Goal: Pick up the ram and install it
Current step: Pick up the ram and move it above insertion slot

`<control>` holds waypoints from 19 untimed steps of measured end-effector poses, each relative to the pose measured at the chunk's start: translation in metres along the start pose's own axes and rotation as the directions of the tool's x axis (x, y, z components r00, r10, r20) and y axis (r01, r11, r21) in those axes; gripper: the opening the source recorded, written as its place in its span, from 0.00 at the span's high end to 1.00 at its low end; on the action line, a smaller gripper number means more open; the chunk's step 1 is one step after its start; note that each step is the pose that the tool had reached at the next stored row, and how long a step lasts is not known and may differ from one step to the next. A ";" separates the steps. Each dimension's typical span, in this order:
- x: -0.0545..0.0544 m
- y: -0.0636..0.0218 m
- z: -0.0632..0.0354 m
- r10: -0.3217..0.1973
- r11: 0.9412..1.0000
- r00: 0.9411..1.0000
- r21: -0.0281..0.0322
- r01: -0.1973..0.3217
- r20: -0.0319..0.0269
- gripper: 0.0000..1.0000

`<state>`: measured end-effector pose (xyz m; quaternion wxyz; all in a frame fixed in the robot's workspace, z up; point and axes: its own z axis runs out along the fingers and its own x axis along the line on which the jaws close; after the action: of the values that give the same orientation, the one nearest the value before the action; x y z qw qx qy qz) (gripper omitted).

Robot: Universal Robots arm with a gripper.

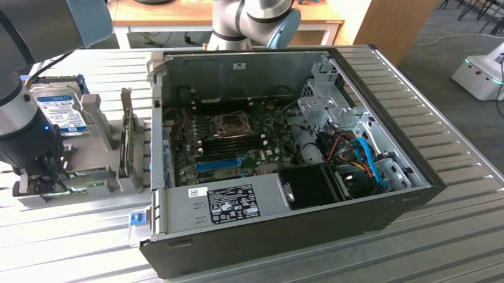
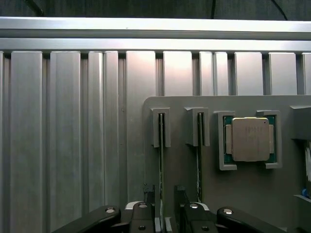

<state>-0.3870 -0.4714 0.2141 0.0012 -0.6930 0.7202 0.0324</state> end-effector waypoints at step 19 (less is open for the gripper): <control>0.001 -0.0054 0.0064 0.000 1.000 1.000 0.000 0.000 0.000 0.70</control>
<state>-0.3819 -0.4723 0.2074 0.0013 -0.6930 0.7202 0.0324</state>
